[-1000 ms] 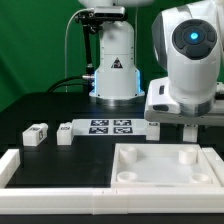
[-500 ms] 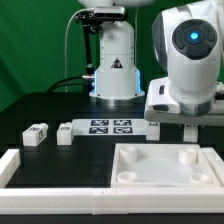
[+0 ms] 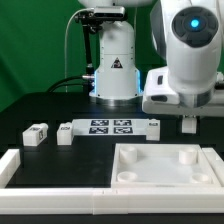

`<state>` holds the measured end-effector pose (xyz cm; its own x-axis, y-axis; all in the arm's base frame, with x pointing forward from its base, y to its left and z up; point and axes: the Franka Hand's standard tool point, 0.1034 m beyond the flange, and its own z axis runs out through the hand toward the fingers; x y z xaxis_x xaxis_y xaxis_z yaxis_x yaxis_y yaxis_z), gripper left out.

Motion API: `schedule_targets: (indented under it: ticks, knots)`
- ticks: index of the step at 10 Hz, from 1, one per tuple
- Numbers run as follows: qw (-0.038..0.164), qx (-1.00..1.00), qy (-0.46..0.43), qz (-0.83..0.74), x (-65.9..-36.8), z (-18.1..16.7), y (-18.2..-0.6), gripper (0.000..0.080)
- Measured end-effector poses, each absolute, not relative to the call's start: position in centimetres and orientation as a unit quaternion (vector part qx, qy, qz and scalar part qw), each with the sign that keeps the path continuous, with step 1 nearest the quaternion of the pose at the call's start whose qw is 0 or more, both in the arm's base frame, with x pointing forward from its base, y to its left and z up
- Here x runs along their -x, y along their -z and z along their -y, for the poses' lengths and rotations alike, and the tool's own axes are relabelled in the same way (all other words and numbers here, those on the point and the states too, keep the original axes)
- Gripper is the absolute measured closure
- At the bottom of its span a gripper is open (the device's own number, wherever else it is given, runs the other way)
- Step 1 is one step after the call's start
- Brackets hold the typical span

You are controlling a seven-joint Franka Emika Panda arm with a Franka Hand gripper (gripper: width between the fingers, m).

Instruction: Assemble one leg

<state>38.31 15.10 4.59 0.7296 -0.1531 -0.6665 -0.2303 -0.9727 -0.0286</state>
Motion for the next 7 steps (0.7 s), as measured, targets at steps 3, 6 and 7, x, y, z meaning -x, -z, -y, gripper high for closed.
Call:
schedule_targets:
  ticks: [3,6,7]
  knots:
    - [0.068,0.935,-0.338,-0.083,-42.1,-15.7,-9.1,0.0509]
    - [0.07,0.941,-0.322,-0.081,-42.9,-16.1,-9.4,0.0509]
    - [0.071,0.943,-0.316,-0.082,-43.1,-16.1,-9.3,0.0509]
